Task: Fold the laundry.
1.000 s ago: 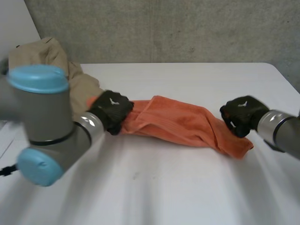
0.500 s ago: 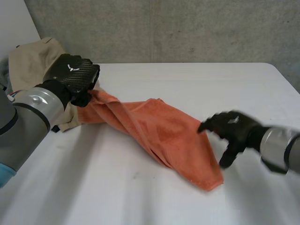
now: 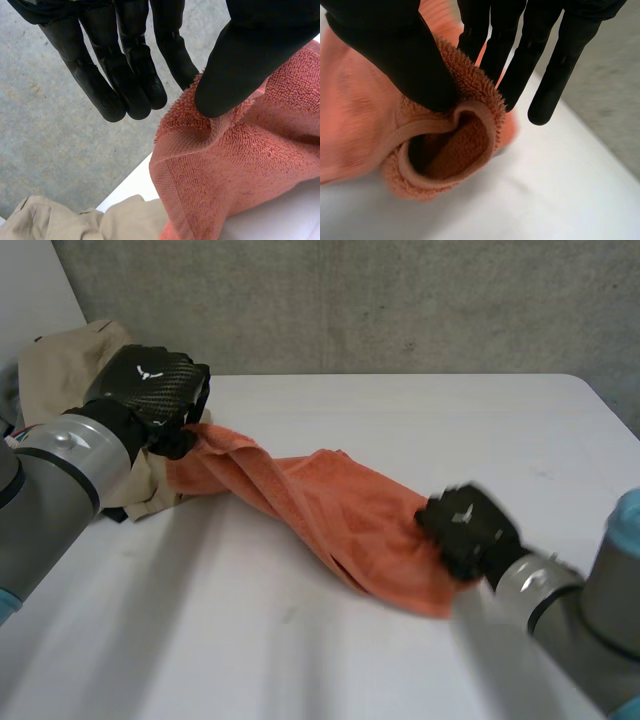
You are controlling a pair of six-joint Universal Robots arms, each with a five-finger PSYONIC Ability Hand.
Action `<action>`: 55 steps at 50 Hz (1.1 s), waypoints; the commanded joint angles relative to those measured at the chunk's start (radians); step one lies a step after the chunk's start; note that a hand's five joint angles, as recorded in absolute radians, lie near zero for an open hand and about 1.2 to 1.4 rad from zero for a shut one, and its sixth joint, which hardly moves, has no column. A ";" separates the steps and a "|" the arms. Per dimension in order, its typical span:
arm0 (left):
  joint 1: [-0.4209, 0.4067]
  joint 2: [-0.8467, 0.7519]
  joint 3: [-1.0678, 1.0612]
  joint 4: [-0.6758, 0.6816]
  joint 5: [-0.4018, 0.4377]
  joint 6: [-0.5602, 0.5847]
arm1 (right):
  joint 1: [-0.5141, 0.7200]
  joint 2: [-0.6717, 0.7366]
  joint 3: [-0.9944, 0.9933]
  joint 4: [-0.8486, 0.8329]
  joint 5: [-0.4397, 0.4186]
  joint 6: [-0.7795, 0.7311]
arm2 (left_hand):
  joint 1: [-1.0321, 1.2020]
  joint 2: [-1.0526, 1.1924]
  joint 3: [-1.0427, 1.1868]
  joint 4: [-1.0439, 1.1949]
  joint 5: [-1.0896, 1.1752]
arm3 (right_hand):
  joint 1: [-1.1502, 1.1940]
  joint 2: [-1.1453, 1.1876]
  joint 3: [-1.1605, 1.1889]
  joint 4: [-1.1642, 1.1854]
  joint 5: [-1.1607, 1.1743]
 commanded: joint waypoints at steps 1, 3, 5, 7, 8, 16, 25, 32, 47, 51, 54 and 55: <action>0.037 0.032 -0.033 -0.034 0.002 0.010 | -0.163 -0.066 -0.189 0.097 0.020 0.230 | 0.267 0.203 0.212 0.202 0.252 | 0.313 0.224 0.211 0.203 0.250; 0.054 0.032 -0.048 -0.050 0.005 0.021 | -0.232 0.003 -0.296 0.195 0.042 0.279 | 0.267 0.203 0.212 0.202 0.252 | 0.313 0.224 0.211 0.203 0.250; 0.060 0.030 -0.059 -0.063 0.007 0.032 | -0.242 0.060 -0.382 0.287 0.053 0.290 | 0.267 0.203 0.212 0.202 0.252 | 0.313 0.224 0.211 0.203 0.250; 0.066 0.022 -0.073 -0.069 0.011 0.053 | -0.260 0.156 -0.505 0.450 0.070 0.287 | 0.267 0.203 0.212 0.202 0.252 | 0.313 0.224 0.211 0.203 0.250; 0.068 0.018 -0.076 -0.069 0.013 0.058 | -0.269 0.190 -0.543 0.507 0.068 0.290 | 0.267 0.203 0.212 0.202 0.252 | 0.313 0.224 0.211 0.203 0.250; 0.058 -0.080 -0.052 -0.072 0.030 0.060 | -0.266 0.427 -0.778 0.742 0.094 0.463 | 0.267 0.203 0.212 0.202 0.252 | -0.084 -0.174 -0.187 -0.195 -0.147; 0.037 -0.083 -0.015 -0.093 0.017 0.029 | -0.248 0.319 -0.737 0.704 0.085 0.384 | 0.267 0.203 0.212 0.202 0.252 | -0.779 -0.868 -0.881 -0.889 -0.842; 0.046 -0.022 -0.007 -0.095 0.020 0.023 | -0.228 0.151 -0.561 0.711 0.001 0.060 | 0.267 0.203 0.212 0.202 0.252 | -0.738 -0.828 -0.841 -0.848 -0.801; 0.003 0.096 0.030 -0.127 0.017 -0.085 | -0.058 -0.035 -0.100 0.388 -0.081 0.127 | 0.267 0.203 0.212 0.202 0.252 | -0.638 -0.728 -0.741 -0.748 -0.701; -0.011 0.125 0.037 -0.123 0.016 -0.106 | -0.009 0.026 -0.068 0.225 -0.001 0.217 | 0.267 0.203 0.212 0.202 0.252 | -0.650 -0.740 -0.753 -0.760 -0.713; -0.015 0.144 0.040 -0.123 0.016 -0.118 | 0.025 0.089 -0.074 0.142 0.074 0.247 | 0.267 0.203 0.212 0.202 0.252 | -0.647 -0.737 -0.750 -0.757 -0.710; -0.015 0.148 0.042 -0.123 0.016 -0.121 | 0.033 0.104 -0.079 0.128 0.091 0.250 | 0.267 0.203 0.212 0.202 0.252 | -0.647 -0.737 -0.750 -0.757 -0.710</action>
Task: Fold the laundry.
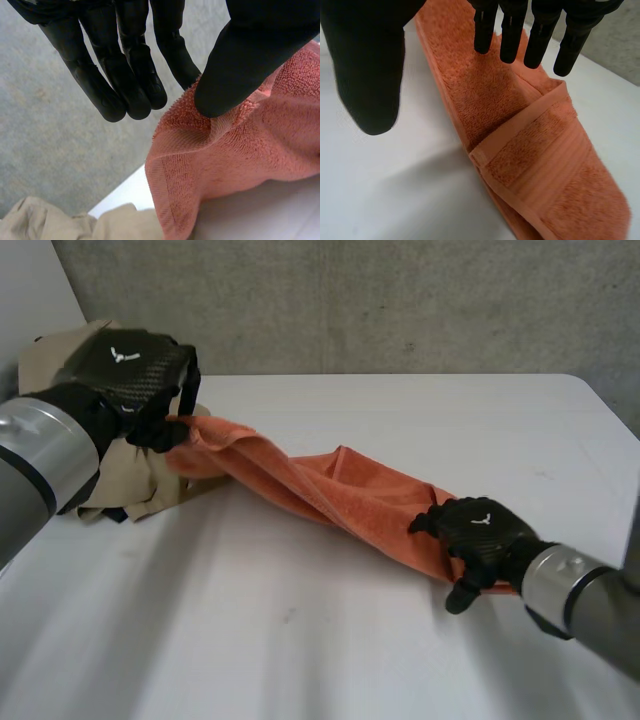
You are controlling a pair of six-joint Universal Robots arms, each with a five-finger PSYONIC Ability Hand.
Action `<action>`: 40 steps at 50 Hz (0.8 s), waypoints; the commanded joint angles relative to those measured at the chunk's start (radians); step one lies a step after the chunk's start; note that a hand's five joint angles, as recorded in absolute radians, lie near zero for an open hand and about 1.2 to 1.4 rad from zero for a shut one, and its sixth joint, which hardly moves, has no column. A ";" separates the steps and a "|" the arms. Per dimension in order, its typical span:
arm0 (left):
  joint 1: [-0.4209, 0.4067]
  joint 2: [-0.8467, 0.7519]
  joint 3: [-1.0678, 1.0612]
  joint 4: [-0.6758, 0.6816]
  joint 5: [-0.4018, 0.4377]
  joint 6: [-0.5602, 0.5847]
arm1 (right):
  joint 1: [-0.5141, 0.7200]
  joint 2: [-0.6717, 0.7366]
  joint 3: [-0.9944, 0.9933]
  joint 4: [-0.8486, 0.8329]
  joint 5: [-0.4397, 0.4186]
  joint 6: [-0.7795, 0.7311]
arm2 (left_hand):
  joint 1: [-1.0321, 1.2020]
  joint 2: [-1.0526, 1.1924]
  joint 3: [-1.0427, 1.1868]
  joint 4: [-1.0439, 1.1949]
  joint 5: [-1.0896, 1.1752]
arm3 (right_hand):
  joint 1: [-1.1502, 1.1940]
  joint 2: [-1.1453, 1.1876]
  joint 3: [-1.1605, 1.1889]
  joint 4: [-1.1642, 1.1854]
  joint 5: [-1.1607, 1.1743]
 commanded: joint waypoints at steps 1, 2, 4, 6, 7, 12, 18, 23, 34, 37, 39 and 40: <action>-0.018 0.048 0.011 0.004 -0.002 -0.036 | 0.088 0.143 0.006 -0.237 0.170 0.116 | 0.267 0.203 0.212 0.202 0.252 | 0.077 0.099 0.072 0.077 0.062; -0.018 0.053 0.011 0.004 -0.002 -0.041 | 0.100 0.173 -0.007 -0.246 0.197 0.116 | 0.267 0.203 0.212 0.202 0.252 | 0.089 0.111 0.084 0.088 0.074; -0.019 0.056 0.011 0.004 -0.002 -0.042 | 0.113 0.199 -0.027 -0.251 0.220 0.116 | 0.267 0.203 0.212 0.202 0.252 | 0.127 0.149 0.122 0.126 0.112; -0.018 0.056 0.011 0.004 -0.002 -0.041 | 0.125 0.228 -0.052 -0.256 0.253 0.116 | 0.267 0.203 0.212 0.202 0.252 | 0.273 0.295 0.268 0.272 0.258; -0.016 0.056 0.011 0.004 -0.003 -0.042 | 0.126 0.236 -0.061 -0.257 0.260 0.116 | 0.267 0.203 0.212 0.202 0.252 | 0.317 0.340 0.313 0.317 0.303; -0.009 0.056 0.005 0.004 -0.008 -0.052 | 0.126 0.281 -0.100 -0.276 0.280 0.113 | 0.267 0.203 0.212 0.202 0.252 | 0.385 0.408 0.381 0.385 0.371; -0.006 0.057 0.002 0.006 -0.011 -0.062 | 0.134 0.324 -0.133 -0.282 0.285 0.089 | 0.267 0.203 0.212 0.202 0.252 | 0.380 0.402 0.375 0.379 0.365; 0.020 0.056 0.000 0.006 -0.012 -0.059 | 0.104 0.318 -0.149 -0.280 0.273 0.018 | 0.267 0.203 0.212 0.202 0.252 | 0.353 0.375 0.348 0.353 0.338; 0.041 -0.004 -0.076 0.000 0.056 -0.052 | 0.014 0.270 -0.172 -0.170 0.144 -0.042 | 0.267 0.203 0.212 0.202 0.252 | 0.333 0.355 0.328 0.332 0.318; 0.022 -0.057 -0.124 0.003 0.098 -0.020 | 0.008 0.243 -0.164 -0.147 0.121 -0.028 | -0.450 -0.514 -0.505 -0.515 -0.466 | 0.333 0.355 0.328 0.332 0.318; 0.007 -0.088 -0.147 0.004 0.103 0.002 | 0.005 0.227 -0.159 -0.141 0.115 -0.019 | -0.610 -0.674 -0.665 -0.675 -0.625 | 0.333 0.355 0.328 0.332 0.318; -0.015 -0.120 -0.168 0.007 0.093 0.028 | 0.002 0.212 -0.155 -0.139 0.107 -0.011 | -0.668 -0.732 -0.724 -0.733 -0.684 | 0.333 0.355 0.328 0.332 0.318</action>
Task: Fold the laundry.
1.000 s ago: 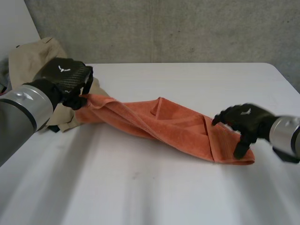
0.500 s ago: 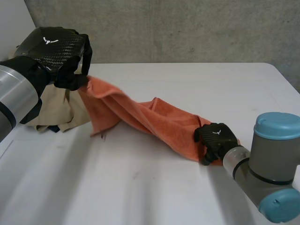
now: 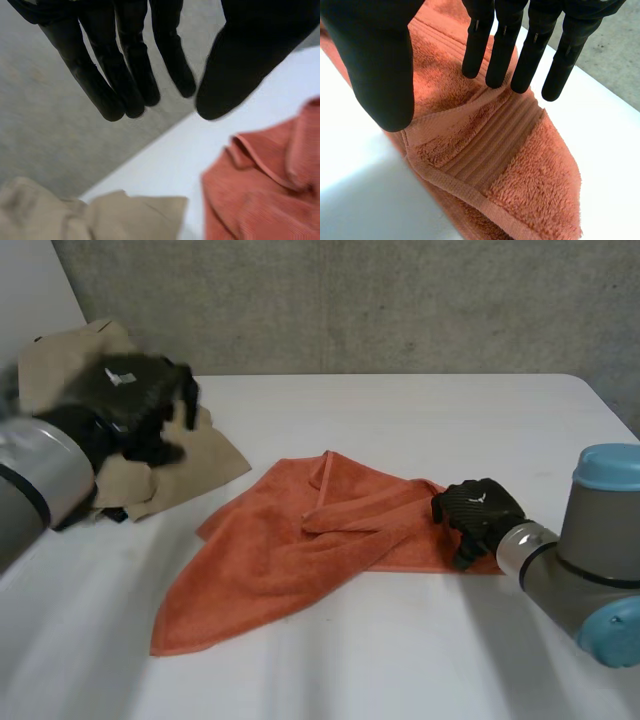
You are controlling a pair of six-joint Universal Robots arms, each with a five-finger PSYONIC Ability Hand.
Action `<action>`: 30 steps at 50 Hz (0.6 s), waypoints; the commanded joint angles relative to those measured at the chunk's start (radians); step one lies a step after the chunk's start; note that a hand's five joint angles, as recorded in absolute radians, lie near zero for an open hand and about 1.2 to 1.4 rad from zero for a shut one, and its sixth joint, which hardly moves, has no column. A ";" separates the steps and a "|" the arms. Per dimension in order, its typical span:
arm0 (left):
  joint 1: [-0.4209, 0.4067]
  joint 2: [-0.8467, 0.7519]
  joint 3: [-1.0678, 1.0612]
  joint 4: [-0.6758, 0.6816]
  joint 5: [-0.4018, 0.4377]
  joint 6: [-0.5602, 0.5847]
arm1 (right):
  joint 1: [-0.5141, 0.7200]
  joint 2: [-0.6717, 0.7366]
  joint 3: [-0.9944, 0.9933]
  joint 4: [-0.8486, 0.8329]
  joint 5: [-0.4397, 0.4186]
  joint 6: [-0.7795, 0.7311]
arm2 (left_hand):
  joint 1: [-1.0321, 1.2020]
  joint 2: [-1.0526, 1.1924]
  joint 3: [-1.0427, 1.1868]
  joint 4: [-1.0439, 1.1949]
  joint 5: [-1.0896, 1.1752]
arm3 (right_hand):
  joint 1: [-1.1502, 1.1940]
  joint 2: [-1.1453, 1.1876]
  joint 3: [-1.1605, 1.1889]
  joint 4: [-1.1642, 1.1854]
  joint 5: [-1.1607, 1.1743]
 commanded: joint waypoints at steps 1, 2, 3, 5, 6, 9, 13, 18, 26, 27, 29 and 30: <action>-0.068 -0.139 -0.111 0.009 0.041 0.087 | -0.019 -0.067 0.019 0.049 -0.053 0.033 | -0.409 -0.458 -0.459 -0.459 -0.458 | 0.060 0.059 0.063 0.065 0.079; -0.078 -0.155 -0.120 0.013 0.030 0.098 | -0.019 -0.072 0.019 0.051 -0.058 0.035 | -0.432 -0.481 -0.482 -0.482 -0.482 | 0.060 0.059 0.063 0.065 0.079; -0.094 -0.188 -0.140 0.021 0.004 0.118 | -0.019 -0.078 0.022 0.052 -0.064 0.036 | -0.438 -0.487 -0.488 -0.488 -0.488 | 0.060 0.059 0.063 0.065 0.079; -0.105 -0.220 -0.154 0.032 -0.029 0.133 | -0.019 -0.081 0.023 0.054 -0.070 0.033 | -0.427 -0.476 -0.477 -0.476 -0.476 | 0.057 0.057 0.060 0.062 0.076; -0.109 -0.254 -0.165 0.044 -0.066 0.147 | -0.020 -0.083 0.026 0.054 -0.075 0.030 | -0.380 -0.429 -0.430 -0.430 -0.429 | 0.057 0.057 0.060 0.062 0.076; -0.115 -0.311 -0.174 0.074 -0.118 0.170 | -0.020 -0.078 0.029 0.054 -0.087 0.015 | -0.292 -0.341 -0.342 -0.342 -0.341 | 0.057 0.057 0.060 0.062 0.076; -0.115 -0.372 -0.173 0.111 -0.128 0.204 | -0.025 -0.069 0.031 0.057 -0.099 -0.017 | -0.300 -0.349 -0.350 -0.350 -0.350 | 0.057 0.057 0.060 0.062 0.076; -0.108 -0.441 -0.150 0.194 -0.135 0.241 | -0.026 -0.058 0.032 0.062 -0.106 -0.051 | -0.394 -0.443 -0.444 -0.444 -0.444 | 0.060 0.059 0.063 0.065 0.079; -0.109 -0.549 -0.098 0.288 -0.148 0.296 | -0.033 -0.049 0.025 0.057 -0.113 -0.065 | -0.394 -0.443 -0.444 -0.444 -0.444 | 0.060 0.059 0.063 0.065 0.079; -0.112 -0.556 -0.093 0.288 -0.146 0.299 | -0.034 -0.046 0.023 0.057 -0.116 -0.065 | -0.394 -0.443 -0.444 -0.444 -0.444 | 0.060 0.059 0.063 0.065 0.079; -0.117 -0.570 -0.084 0.288 -0.145 0.305 | -0.037 -0.038 0.019 0.055 -0.122 -0.066 | -0.394 -0.443 -0.444 -0.444 -0.444 | 0.060 0.059 0.063 0.065 0.079; -0.123 -0.579 -0.078 0.291 -0.145 0.310 | -0.037 -0.028 0.011 0.055 -0.130 -0.070 | -0.392 -0.440 -0.441 -0.441 -0.441 | 0.060 0.059 0.063 0.065 0.079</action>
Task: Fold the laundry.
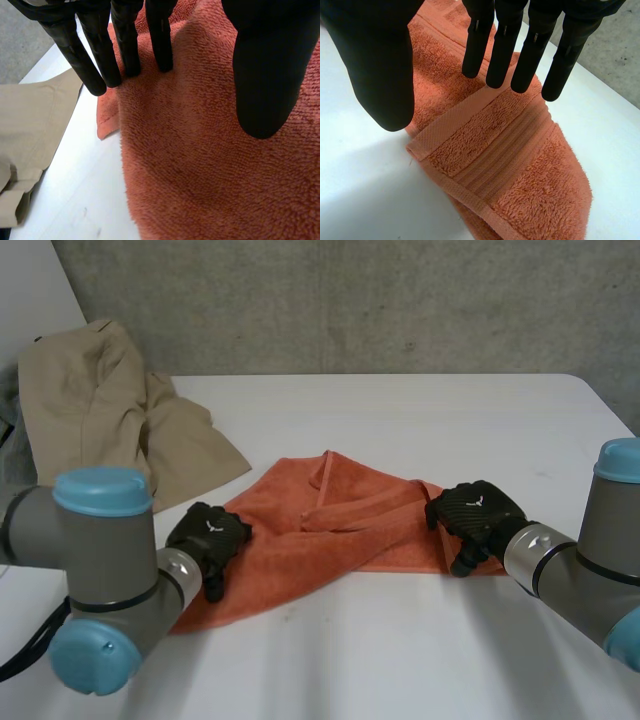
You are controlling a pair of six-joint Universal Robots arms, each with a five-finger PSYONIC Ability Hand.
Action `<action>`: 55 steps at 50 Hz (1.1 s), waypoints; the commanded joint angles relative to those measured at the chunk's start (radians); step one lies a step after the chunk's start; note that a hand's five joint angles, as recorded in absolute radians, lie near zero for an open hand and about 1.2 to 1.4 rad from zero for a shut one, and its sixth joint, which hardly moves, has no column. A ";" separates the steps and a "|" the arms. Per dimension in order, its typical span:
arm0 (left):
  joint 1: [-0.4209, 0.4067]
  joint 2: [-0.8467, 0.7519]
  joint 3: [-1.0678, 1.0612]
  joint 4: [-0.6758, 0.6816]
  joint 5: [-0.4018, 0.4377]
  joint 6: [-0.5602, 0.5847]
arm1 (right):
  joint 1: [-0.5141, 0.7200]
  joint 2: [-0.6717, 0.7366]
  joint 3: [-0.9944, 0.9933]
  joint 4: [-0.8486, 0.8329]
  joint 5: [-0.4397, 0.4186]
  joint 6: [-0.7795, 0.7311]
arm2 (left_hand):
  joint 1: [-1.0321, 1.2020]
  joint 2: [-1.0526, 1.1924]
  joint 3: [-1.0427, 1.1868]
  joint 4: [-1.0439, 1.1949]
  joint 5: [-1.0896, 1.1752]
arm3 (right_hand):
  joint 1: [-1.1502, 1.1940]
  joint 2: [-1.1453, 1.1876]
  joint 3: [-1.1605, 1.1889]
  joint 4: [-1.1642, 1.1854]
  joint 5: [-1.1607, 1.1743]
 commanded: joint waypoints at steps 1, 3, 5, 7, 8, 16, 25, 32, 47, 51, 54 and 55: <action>-0.021 -0.062 0.040 0.021 0.003 0.030 | -0.007 0.030 -0.020 -0.004 -0.021 -0.007 | 0.027 0.029 0.027 0.038 0.042 | 0.060 0.059 0.066 0.065 0.083; -0.027 -0.070 0.048 0.022 0.001 0.034 | -0.005 0.042 -0.031 -0.004 -0.015 -0.013 | 0.059 0.061 0.059 0.070 0.074 | 0.060 0.059 0.066 0.065 0.083; -0.031 -0.079 0.060 0.024 -0.003 0.043 | -0.007 0.060 -0.046 -0.004 -0.014 -0.021 | 0.144 0.146 0.144 0.155 0.159 | 0.060 0.059 0.066 0.065 0.083; -0.031 -0.084 0.074 0.033 -0.011 0.050 | -0.010 0.079 -0.062 -0.004 -0.014 -0.033 | 0.267 0.269 0.266 0.278 0.281 | 0.060 0.059 0.066 0.065 0.083; -0.031 -0.085 0.079 0.036 -0.014 0.051 | -0.012 0.083 -0.068 -0.002 -0.012 -0.038 | 0.337 0.339 0.337 0.349 0.352 | 0.060 0.059 0.066 0.065 0.083; -0.033 -0.084 0.126 0.065 -0.064 0.039 | -0.028 0.119 -0.098 -0.002 -0.006 -0.084 | 0.960 0.962 0.960 0.971 0.975 | 0.060 0.059 0.066 0.065 0.083; -0.048 0.027 0.116 0.051 -0.086 -0.001 | -0.036 0.082 -0.100 0.002 0.006 -0.068 | 0.960 0.962 0.960 0.971 0.975 | -0.128 -0.129 -0.122 -0.123 -0.105; -0.041 0.139 0.097 0.010 -0.049 -0.038 | -0.039 0.103 -0.134 -0.008 -0.026 -0.087 | 0.960 0.962 0.960 0.971 0.975 | -0.193 -0.193 -0.187 -0.187 -0.170; 0.035 0.182 0.106 -0.077 0.000 -0.079 | -0.082 0.214 -0.223 0.032 -0.084 -0.262 | 0.960 0.962 0.960 0.971 0.975 | 0.440 0.439 0.445 0.445 0.463; 0.041 0.197 0.106 -0.094 0.003 -0.093 | -0.087 0.195 -0.246 0.035 -0.060 -0.245 | 0.960 0.962 0.960 0.971 0.975 | 0.756 0.756 0.762 0.761 0.779; 0.042 0.232 0.103 -0.129 0.003 -0.096 | -0.101 0.136 -0.247 0.038 -0.045 -0.196 | 0.960 0.962 0.960 0.971 0.975 | 0.756 0.756 0.762 0.761 0.779; 0.042 0.245 0.103 -0.140 0.003 -0.095 | -0.107 0.114 -0.250 0.041 -0.043 -0.180 | 0.960 0.962 0.960 0.971 0.975 | 0.756 0.756 0.762 0.761 0.779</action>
